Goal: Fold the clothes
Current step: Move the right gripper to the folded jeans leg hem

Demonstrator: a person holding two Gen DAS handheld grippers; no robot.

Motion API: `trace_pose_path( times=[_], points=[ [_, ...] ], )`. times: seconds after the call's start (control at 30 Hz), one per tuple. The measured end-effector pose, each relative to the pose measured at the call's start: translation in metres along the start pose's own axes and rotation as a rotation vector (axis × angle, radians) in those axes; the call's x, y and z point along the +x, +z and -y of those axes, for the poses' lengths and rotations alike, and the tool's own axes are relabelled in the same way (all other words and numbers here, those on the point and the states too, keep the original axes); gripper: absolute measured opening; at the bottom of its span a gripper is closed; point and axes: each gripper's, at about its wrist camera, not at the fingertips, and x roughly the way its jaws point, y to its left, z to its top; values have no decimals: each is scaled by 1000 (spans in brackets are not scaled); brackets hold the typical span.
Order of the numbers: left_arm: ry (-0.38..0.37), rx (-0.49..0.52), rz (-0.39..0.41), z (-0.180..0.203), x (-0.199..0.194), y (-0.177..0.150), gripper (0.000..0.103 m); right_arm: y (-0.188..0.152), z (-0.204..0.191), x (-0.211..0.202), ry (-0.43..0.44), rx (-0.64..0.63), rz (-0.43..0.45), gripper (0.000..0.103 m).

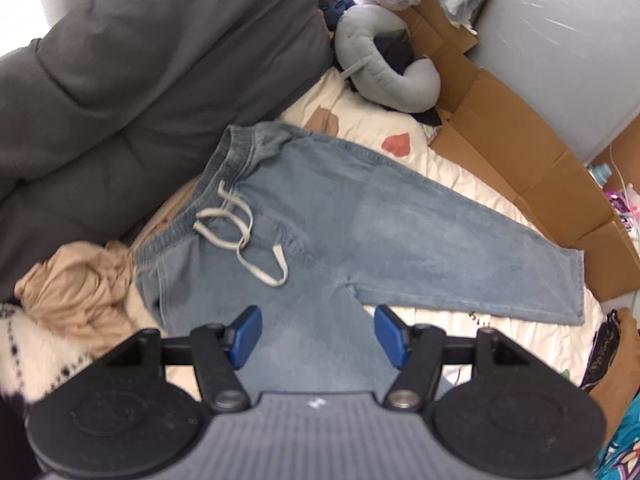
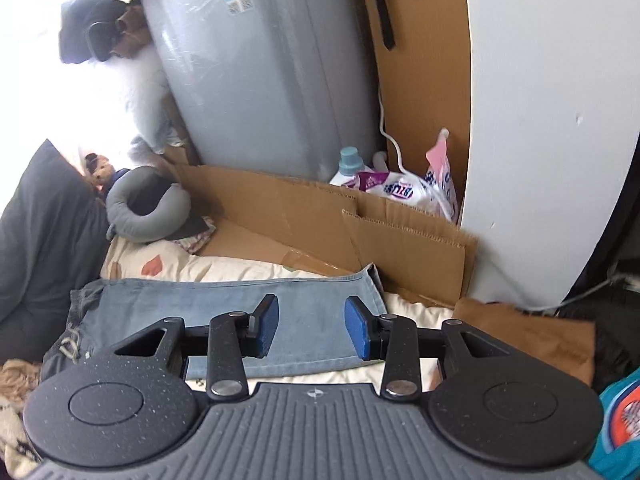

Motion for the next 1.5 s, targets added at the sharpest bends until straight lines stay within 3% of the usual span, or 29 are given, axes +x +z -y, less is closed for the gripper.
trace_pose_path(
  times=[0.13, 0.23, 0.37, 0.7, 0.93, 1.1, 1.5],
  points=[
    [0, -13, 16, -8, -14, -11, 65, -8, 3, -19, 23, -35, -25, 45],
    [-11, -43, 35, -17, -26, -22, 65, -32, 1, -28, 45, -58, -57, 52],
    [29, -53, 41, -32, -38, -41, 65, -79, 0, -33, 81, -52, -103, 53],
    [30, -103, 67, -71, -48, -76, 67, -197, -10, -25, 109, 31, -219, 53],
    [-16, -115, 76, -77, -22, -100, 68, -271, -12, -9, 75, 95, -322, 53],
    [-6, -152, 84, -82, 11, -118, 68, -311, -5, 0, 34, 152, -347, 53],
    [6, -199, -46, -89, 105, -177, 70, -396, 18, 21, -13, 305, -406, 53]
  ],
)
